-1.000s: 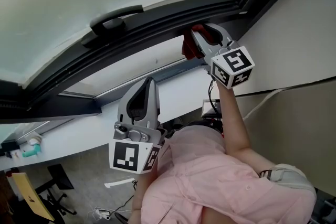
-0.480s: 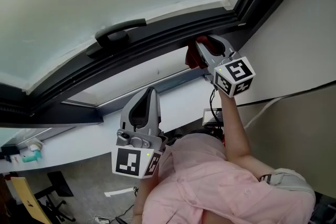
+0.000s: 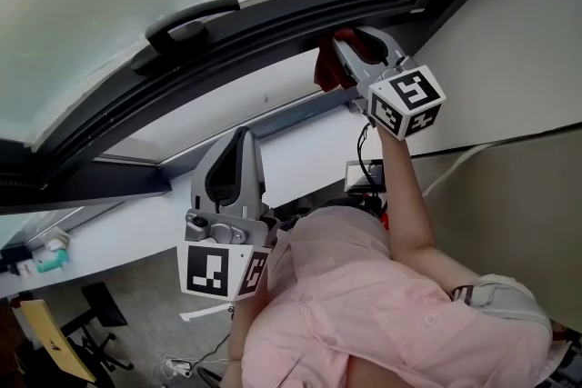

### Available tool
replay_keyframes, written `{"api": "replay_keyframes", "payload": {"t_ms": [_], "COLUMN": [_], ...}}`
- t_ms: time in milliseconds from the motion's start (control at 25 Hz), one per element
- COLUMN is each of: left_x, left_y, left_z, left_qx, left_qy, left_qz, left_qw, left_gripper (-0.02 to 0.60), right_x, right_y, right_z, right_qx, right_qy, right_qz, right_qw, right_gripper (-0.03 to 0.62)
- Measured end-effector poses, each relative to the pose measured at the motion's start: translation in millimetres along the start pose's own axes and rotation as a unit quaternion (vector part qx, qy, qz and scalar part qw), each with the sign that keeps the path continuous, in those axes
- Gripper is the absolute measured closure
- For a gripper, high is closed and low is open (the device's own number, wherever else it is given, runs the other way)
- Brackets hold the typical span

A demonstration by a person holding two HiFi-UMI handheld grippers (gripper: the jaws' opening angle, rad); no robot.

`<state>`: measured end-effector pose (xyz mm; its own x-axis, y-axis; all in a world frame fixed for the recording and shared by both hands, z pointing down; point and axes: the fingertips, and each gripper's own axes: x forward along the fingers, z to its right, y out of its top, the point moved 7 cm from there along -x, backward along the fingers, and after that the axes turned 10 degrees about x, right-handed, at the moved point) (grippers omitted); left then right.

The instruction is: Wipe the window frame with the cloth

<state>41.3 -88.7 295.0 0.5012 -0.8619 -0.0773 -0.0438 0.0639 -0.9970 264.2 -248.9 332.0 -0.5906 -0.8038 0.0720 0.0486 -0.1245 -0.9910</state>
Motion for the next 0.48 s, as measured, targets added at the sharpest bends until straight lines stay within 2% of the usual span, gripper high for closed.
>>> {"api": "replay_keyframes", "payload": {"t_ms": [480], "left_x": [2], "left_y": [0], "left_z": [5], "left_qx": [-0.005], "left_qy": [-0.006], "left_qz": [0.001], "left_qw": [1.0000], "left_gripper": [0.584], "right_x": [-12], "right_y": [1], "right_z": [22], "right_qx": [0.017], "right_qy": [-0.049], "right_qz": [0.012], "right_qw": [0.999], "right_gripper": [0.534]}}
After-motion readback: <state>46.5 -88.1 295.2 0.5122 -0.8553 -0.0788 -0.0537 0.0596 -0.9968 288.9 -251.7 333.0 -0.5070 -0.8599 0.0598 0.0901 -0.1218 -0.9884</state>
